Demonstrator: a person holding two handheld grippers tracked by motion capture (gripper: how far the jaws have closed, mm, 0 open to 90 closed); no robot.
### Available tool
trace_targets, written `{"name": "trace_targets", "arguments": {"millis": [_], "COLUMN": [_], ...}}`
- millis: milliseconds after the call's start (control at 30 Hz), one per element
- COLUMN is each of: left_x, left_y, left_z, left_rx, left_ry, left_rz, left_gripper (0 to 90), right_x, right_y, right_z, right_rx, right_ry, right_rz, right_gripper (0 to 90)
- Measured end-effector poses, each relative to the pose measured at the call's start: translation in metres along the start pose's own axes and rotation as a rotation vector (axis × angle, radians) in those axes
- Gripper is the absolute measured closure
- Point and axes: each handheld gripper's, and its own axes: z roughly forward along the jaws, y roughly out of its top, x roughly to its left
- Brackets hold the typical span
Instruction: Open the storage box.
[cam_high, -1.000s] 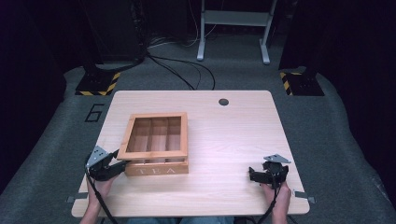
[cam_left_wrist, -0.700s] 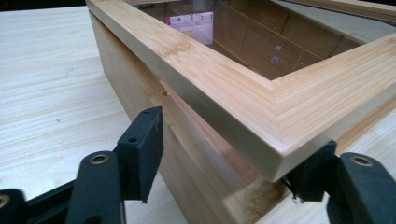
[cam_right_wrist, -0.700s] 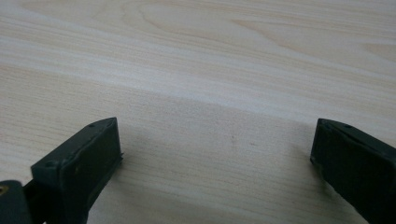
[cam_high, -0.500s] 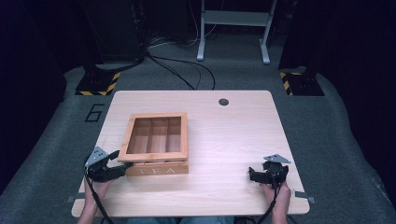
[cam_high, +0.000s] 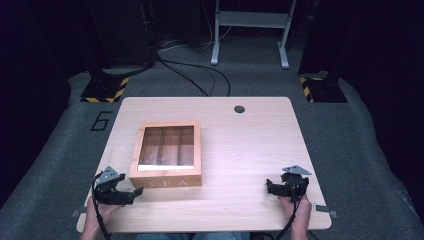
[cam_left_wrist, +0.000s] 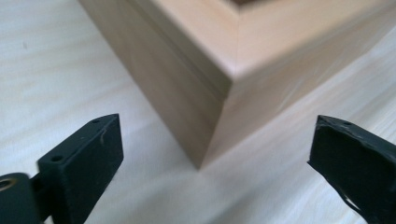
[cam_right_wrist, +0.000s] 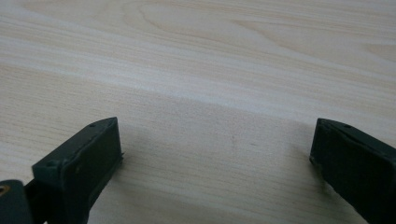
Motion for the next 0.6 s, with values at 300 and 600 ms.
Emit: {"name": "trace_targets", "arguments": {"millis": [300,600], "left_x": [0.005,0.007], "left_y": [-0.017,-0.022], "left_z": [0.006,0.01], "left_rx": [0.11,0.077], "left_ry": [0.066,0.126], "left_rz": [0.014,0.033], "left_gripper": [0.0,0.0], "right_x": [0.0,0.0], "right_y": [0.0,0.0], "right_z": [0.0,0.0], "right_rx": [0.0,0.001], "right_ry": [0.0,0.001], "right_rz": [0.0,0.0], "right_gripper": [1.6,1.5]}}
